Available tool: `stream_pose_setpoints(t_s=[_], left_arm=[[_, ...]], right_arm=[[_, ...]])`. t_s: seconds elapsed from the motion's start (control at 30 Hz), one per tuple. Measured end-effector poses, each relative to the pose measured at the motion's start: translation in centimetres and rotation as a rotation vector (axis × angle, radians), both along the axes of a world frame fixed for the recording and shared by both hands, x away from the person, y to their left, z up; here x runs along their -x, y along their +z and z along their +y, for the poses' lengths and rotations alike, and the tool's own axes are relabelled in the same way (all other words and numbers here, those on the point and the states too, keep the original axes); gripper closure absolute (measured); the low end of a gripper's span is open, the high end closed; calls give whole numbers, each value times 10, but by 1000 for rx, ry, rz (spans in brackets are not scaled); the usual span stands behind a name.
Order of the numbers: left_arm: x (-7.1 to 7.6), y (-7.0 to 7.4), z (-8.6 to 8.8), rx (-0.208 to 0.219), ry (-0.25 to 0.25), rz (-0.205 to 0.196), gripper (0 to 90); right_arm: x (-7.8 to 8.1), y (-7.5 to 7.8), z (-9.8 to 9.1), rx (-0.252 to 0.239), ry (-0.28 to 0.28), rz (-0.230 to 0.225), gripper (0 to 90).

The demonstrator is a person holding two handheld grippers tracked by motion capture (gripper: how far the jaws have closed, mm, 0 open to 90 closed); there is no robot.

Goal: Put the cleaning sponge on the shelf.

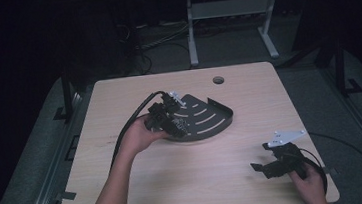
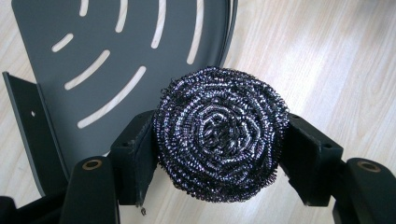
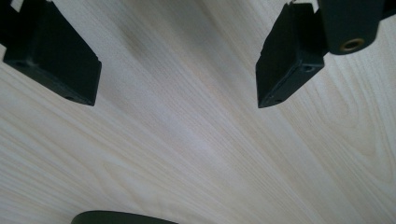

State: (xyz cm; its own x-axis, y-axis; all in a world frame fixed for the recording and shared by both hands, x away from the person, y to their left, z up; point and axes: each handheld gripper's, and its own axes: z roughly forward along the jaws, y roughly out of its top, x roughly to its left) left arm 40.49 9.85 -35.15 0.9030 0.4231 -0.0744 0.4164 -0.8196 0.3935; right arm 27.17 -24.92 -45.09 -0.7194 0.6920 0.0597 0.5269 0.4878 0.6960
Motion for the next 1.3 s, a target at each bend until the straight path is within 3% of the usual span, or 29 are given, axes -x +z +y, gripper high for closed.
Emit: stream_pose_setpoints(t_s=[0.4, 1.3], left_arm=[[-15, -2, -10, -1, 15, -20, 327], [-45, -18, -19, 35, 60, 15, 328]], right_arm=[[0, 0, -1, 1, -1, 1, 139], [-2, -1, -4, 1, 2, 3, 139]])
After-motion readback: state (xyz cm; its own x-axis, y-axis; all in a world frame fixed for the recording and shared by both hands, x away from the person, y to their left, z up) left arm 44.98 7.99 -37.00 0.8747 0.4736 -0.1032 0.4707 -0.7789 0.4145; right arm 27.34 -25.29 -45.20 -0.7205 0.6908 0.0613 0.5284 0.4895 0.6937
